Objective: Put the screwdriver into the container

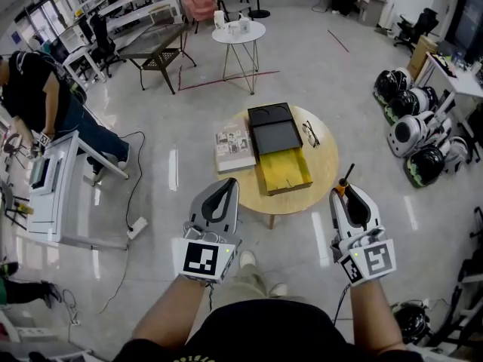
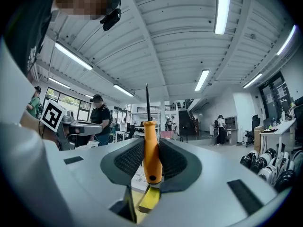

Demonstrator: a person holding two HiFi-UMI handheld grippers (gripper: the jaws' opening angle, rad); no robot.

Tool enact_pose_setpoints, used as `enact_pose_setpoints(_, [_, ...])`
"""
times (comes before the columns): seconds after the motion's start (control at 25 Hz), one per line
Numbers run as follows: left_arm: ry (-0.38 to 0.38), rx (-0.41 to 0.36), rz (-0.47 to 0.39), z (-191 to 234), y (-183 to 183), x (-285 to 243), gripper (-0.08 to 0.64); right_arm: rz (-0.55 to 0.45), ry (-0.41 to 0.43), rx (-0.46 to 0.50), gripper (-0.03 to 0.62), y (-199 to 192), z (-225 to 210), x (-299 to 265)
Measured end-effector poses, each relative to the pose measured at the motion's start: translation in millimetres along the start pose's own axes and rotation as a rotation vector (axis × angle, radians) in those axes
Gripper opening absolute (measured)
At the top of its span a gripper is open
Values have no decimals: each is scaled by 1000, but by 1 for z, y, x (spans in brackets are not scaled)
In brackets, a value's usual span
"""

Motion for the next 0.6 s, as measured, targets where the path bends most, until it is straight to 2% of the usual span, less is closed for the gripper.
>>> enact_pose_setpoints(0.6, [-25, 9, -3, 27, -7, -47, 17, 9, -24, -1, 115, -2, -18, -46])
Point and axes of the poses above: the fingertips, and each gripper's own axes: x backward along the fingers, z to its left, y out of its top, the point moved 4 cm from there along x, backward along the fingers, and after that the axes turned 3 degrees about -x, right-handed, at the moved point
